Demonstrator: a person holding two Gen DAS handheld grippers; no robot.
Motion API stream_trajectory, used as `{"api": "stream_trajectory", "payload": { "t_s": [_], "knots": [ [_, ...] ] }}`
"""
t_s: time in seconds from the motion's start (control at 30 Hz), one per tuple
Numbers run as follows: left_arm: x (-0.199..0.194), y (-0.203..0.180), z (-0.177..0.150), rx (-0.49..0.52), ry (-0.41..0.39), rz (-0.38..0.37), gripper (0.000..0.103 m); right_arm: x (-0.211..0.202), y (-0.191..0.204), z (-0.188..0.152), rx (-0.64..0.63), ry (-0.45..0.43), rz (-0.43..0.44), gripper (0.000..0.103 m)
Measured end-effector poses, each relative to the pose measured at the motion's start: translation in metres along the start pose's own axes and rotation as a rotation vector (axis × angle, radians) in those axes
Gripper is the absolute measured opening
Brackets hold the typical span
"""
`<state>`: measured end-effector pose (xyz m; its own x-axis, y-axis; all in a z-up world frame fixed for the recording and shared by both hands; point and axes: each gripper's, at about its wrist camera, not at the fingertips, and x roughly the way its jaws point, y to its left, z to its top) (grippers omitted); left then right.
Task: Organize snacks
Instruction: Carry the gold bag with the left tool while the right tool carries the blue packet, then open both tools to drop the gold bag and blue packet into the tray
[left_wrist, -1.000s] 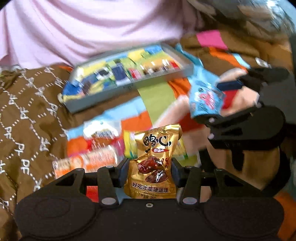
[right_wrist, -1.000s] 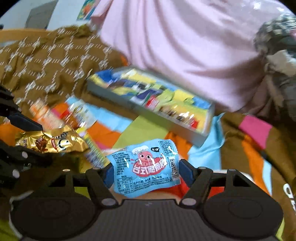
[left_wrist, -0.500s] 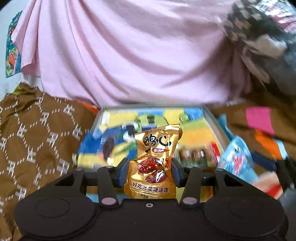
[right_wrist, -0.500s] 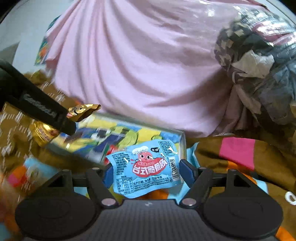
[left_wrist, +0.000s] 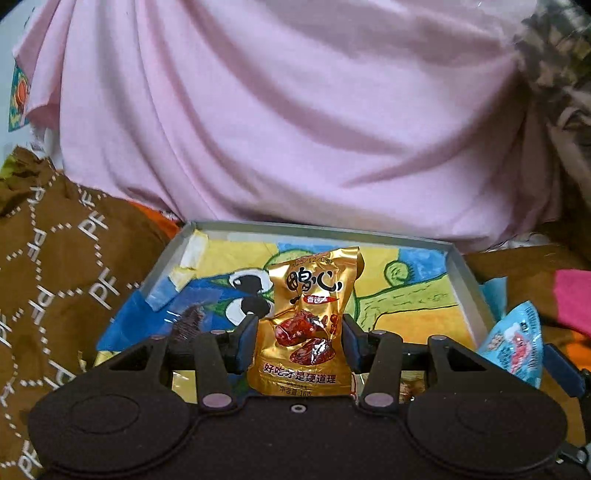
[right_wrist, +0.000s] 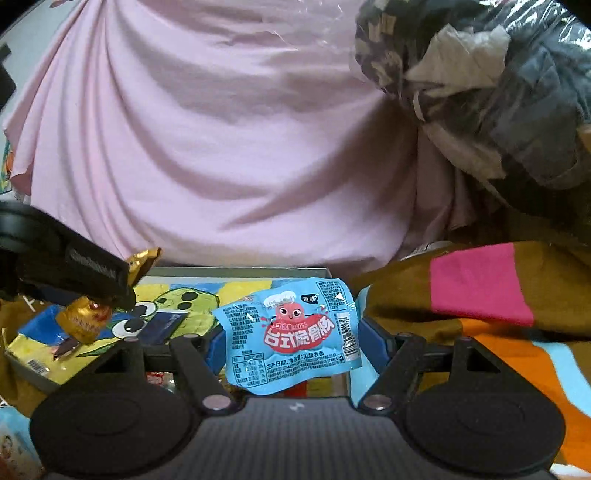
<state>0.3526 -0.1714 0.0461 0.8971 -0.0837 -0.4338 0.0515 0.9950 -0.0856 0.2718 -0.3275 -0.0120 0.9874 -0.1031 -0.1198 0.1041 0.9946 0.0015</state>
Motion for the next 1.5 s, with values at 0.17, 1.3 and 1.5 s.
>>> {"api": "stream_trajectory", "payload": {
  "t_s": [0.17, 1.3, 1.5],
  "knots": [
    [0.024, -0.005, -0.005, -0.006, 0.035, 0.007, 0.049, 0.005, 0.013, -0.009, -0.075, 0.021, 0.032, 0.076],
    [-0.006, 0.023, -0.009, -0.119, 0.029, 0.024, 0.101, 0.001, 0.009, -0.010, 0.018, 0.141, 0.135, 0.103],
    [-0.036, 0.038, -0.009, -0.140, -0.018, 0.037, 0.102, -0.025, 0.002, 0.002, 0.032, 0.094, 0.130, 0.103]
  ]
}}
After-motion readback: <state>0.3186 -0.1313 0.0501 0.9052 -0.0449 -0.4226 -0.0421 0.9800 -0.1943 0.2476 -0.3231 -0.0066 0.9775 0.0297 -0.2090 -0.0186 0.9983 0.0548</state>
